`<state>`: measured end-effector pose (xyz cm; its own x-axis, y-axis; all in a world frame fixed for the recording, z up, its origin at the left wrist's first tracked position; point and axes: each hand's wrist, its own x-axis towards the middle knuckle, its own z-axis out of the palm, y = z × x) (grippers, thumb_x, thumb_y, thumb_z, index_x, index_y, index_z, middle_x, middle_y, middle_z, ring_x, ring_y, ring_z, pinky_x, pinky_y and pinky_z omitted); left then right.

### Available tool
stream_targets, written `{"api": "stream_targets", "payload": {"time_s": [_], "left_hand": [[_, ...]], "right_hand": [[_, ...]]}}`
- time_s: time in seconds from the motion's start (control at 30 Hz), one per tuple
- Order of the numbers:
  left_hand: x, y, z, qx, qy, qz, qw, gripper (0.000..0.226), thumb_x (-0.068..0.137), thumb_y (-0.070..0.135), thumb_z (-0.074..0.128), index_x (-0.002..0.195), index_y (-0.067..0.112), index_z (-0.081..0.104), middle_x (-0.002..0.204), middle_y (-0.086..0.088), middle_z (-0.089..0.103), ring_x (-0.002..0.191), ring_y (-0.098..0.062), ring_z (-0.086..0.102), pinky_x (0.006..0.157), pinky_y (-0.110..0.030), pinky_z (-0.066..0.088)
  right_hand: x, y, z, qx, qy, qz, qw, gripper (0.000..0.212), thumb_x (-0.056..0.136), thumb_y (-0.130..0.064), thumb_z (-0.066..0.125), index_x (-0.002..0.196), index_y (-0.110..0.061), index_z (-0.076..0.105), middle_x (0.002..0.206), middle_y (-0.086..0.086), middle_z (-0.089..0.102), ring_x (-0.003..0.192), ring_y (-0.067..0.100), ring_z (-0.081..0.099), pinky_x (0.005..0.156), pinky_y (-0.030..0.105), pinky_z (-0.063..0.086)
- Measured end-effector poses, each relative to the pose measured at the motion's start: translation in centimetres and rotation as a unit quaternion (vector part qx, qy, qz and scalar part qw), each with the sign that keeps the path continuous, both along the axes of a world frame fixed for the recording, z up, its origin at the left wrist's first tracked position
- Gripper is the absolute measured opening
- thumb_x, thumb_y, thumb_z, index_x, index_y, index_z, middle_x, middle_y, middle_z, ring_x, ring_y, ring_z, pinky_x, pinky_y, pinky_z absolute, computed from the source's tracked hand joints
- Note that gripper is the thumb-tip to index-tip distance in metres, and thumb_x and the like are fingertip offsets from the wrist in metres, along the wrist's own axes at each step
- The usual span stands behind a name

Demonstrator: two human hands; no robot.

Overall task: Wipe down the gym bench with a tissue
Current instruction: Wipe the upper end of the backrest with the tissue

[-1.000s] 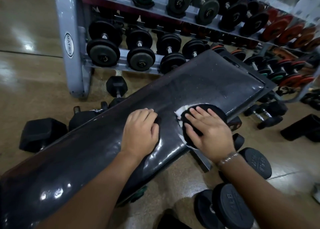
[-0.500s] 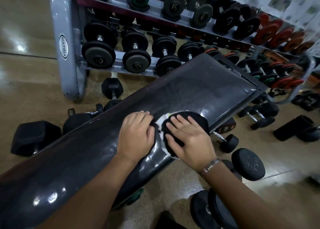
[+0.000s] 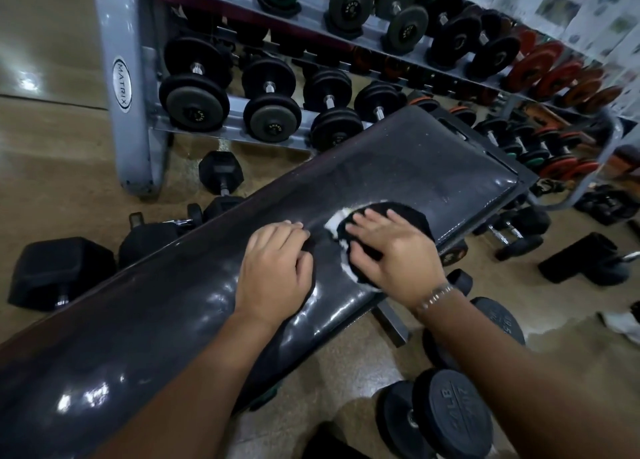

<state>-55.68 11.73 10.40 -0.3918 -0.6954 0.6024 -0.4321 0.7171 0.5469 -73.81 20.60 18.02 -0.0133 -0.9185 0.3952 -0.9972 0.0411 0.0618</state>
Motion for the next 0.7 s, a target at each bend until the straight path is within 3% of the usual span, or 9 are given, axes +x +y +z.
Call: {"api": "stream_targets", "payload": {"time_s": [0.1, 0.27, 0.43, 0.6, 0.7], "left_hand": [[0.1, 0.0, 0.1, 0.006, 0.007, -0.008, 1.000, 0.029, 0.083, 0.010, 0.054, 0.107, 0.008, 0.071, 0.111, -0.005, 0.071, 0.113, -0.025, 0.062, 0.106, -0.037, 0.043], [0.2, 0.0, 0.3, 0.043, 0.042, -0.013, 0.998, 0.031, 0.085, 0.014, 0.051, 0.106, 0.010, 0.074, 0.112, 0.000, 0.072, 0.115, -0.019, 0.060, 0.107, -0.036, 0.042], [0.3, 0.1, 0.5, 0.060, 0.082, -0.019, 0.995, 0.035, 0.086, 0.014, 0.046, 0.105, 0.009, 0.075, 0.111, 0.000, 0.073, 0.115, -0.017, 0.060, 0.106, -0.037, 0.044], [0.2, -0.1, 0.3, 0.074, 0.116, -0.010, 0.990, 0.032, 0.084, 0.010, 0.046, 0.102, 0.007, 0.072, 0.112, -0.003, 0.071, 0.114, -0.018, 0.059, 0.104, -0.041, 0.047], [0.1, -0.2, 0.1, 0.070, 0.104, -0.006, 0.992, 0.031, 0.085, 0.011, 0.046, 0.101, 0.007, 0.072, 0.110, -0.003, 0.071, 0.115, -0.019, 0.059, 0.104, -0.043, 0.047]], "right_hand": [[2.6, -3.0, -0.4, -0.006, 0.009, -0.072, 0.997, 0.041, 0.091, -0.037, 0.051, 0.121, -0.017, 0.070, 0.132, 0.006, 0.065, 0.130, 0.022, 0.055, 0.115, 0.045, 0.036], [1.6, 1.2, -1.1, 0.041, -0.030, 0.042, 0.998, 0.037, 0.093, -0.039, 0.054, 0.122, -0.025, 0.071, 0.134, -0.004, 0.063, 0.133, 0.008, 0.051, 0.118, 0.036, 0.034], [2.5, -2.5, -0.7, 0.011, -0.011, -0.053, 0.998, 0.041, 0.094, -0.039, 0.050, 0.125, -0.020, 0.069, 0.135, 0.003, 0.063, 0.133, 0.019, 0.052, 0.118, 0.043, 0.032], [2.3, 0.6, -1.1, 0.064, -0.026, 0.046, 0.997, 0.037, 0.093, -0.041, 0.054, 0.124, -0.027, 0.069, 0.135, -0.006, 0.062, 0.133, 0.007, 0.051, 0.118, 0.036, 0.033], [0.8, -1.6, 0.4, 0.049, -0.018, -0.008, 0.999, 0.044, 0.093, -0.045, 0.044, 0.125, -0.027, 0.068, 0.136, -0.005, 0.062, 0.133, 0.009, 0.050, 0.118, 0.037, 0.033]]}}
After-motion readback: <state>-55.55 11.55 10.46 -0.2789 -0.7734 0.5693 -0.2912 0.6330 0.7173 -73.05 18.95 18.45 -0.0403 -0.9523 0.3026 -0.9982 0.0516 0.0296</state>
